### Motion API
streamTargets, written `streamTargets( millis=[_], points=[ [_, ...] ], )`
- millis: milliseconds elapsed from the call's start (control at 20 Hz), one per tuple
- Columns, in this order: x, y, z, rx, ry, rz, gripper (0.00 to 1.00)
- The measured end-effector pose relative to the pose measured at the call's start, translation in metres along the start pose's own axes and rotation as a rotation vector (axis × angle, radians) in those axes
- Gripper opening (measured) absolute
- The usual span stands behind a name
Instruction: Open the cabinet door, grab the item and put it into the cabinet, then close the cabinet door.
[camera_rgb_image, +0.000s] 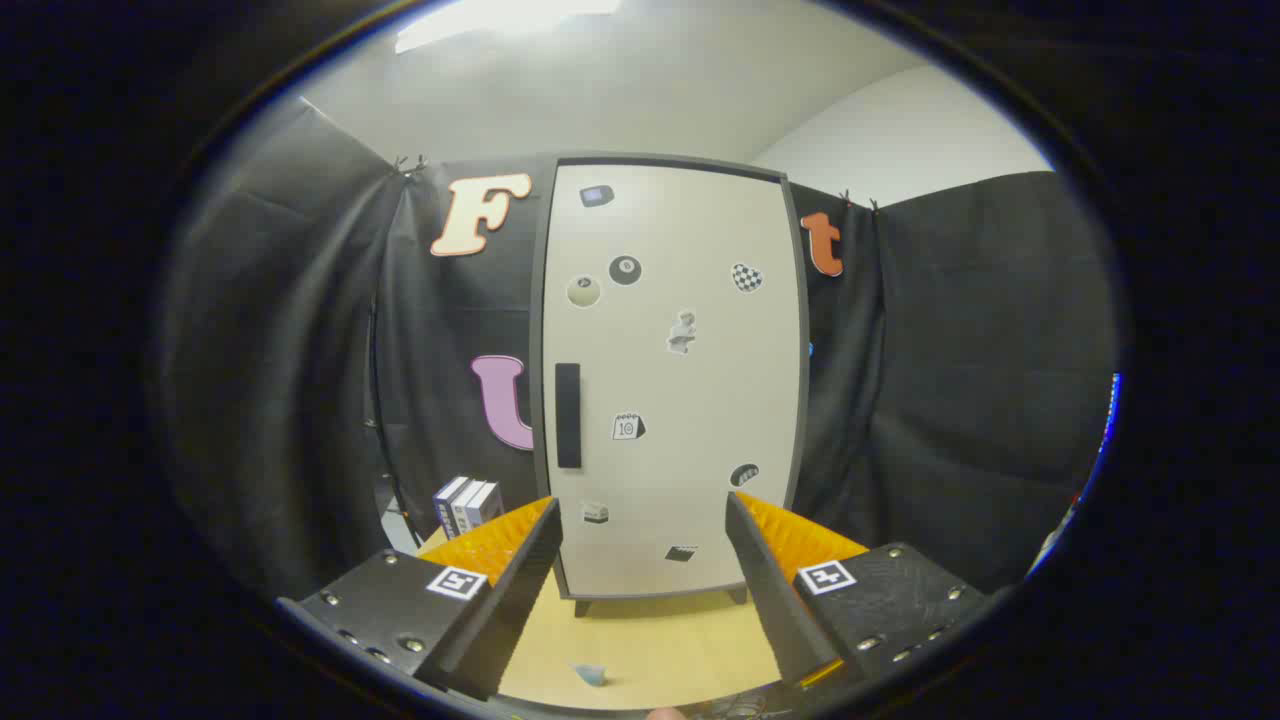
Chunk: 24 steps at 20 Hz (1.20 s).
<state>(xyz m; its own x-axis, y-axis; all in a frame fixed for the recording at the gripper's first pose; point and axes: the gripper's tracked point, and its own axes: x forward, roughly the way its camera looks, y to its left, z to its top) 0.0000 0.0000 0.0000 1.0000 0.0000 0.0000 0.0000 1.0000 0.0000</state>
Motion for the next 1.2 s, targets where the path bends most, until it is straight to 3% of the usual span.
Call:
streamTargets(
  millis=[850, 1200],
  points=[
    [0.030, -0.003, -0.007, -0.003, 0.023, 0.010, 0.98],
    [0.057, 0.016, -0.011, -0.005, 0.033, 0.053, 0.97]
  ],
)
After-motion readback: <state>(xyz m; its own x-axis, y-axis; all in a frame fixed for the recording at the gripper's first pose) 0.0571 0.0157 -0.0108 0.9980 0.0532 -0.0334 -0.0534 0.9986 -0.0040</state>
